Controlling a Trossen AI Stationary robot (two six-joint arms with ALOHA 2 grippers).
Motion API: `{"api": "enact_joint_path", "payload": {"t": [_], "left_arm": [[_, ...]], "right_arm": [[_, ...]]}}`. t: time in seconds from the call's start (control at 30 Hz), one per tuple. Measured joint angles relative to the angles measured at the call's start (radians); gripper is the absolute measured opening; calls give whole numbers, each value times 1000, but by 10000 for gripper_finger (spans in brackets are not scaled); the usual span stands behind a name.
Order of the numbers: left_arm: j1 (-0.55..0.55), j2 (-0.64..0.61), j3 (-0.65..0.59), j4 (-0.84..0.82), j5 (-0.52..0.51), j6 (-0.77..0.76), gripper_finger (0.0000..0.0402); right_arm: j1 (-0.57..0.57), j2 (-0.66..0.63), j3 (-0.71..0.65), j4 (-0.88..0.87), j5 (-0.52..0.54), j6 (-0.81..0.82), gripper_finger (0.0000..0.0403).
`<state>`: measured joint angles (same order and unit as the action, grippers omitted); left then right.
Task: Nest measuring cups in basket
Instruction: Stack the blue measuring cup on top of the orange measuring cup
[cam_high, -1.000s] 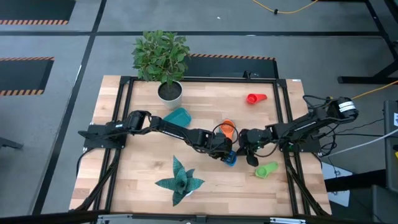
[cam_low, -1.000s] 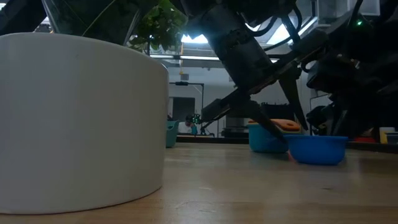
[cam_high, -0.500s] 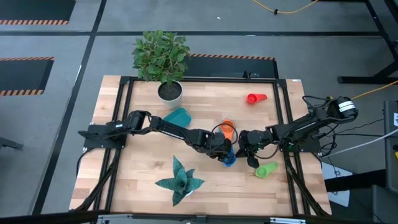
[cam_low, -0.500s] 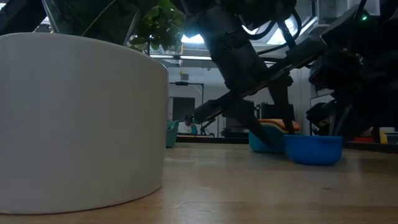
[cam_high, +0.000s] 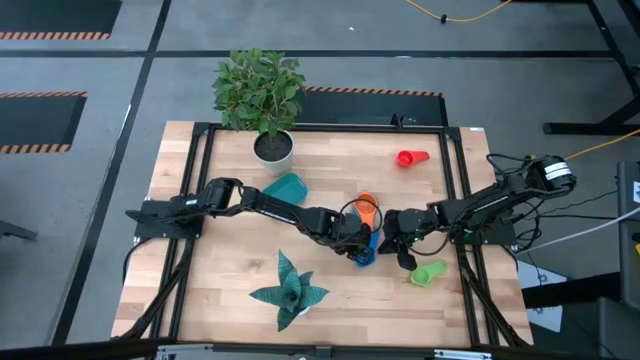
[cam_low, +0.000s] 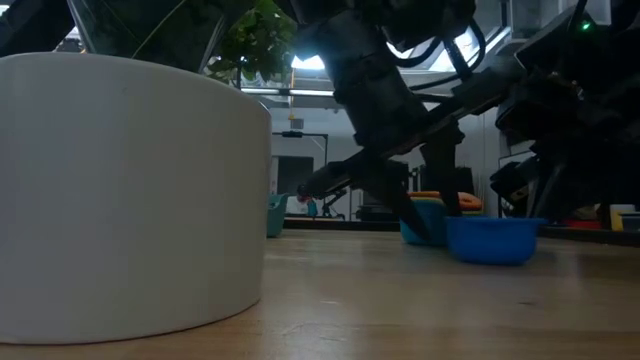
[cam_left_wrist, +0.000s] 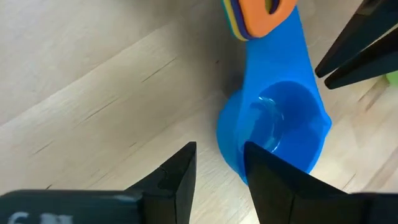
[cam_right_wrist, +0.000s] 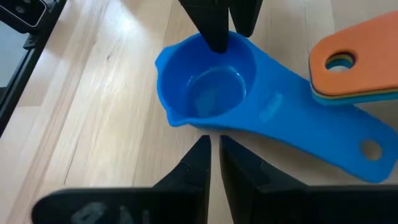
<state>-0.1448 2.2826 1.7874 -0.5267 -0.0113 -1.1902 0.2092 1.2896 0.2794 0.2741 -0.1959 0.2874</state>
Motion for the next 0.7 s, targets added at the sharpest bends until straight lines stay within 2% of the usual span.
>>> {"api": "enact_joint_path", "payload": {"t": [0.3, 0.5, 0.7], "left_arm": [[-3, 2, 0, -20, 2, 50, 60], [-13, 2, 0, -43, 1, 98, 11], [-22, -9, -1, -48, 28, 255, 10]], "right_arm": [[0, -8, 0, -13, -34, -38, 39], [-1, -89, 0, -119, -35, -57, 39], [-1, -236, 0, -265, -35, -75, 39]]}}
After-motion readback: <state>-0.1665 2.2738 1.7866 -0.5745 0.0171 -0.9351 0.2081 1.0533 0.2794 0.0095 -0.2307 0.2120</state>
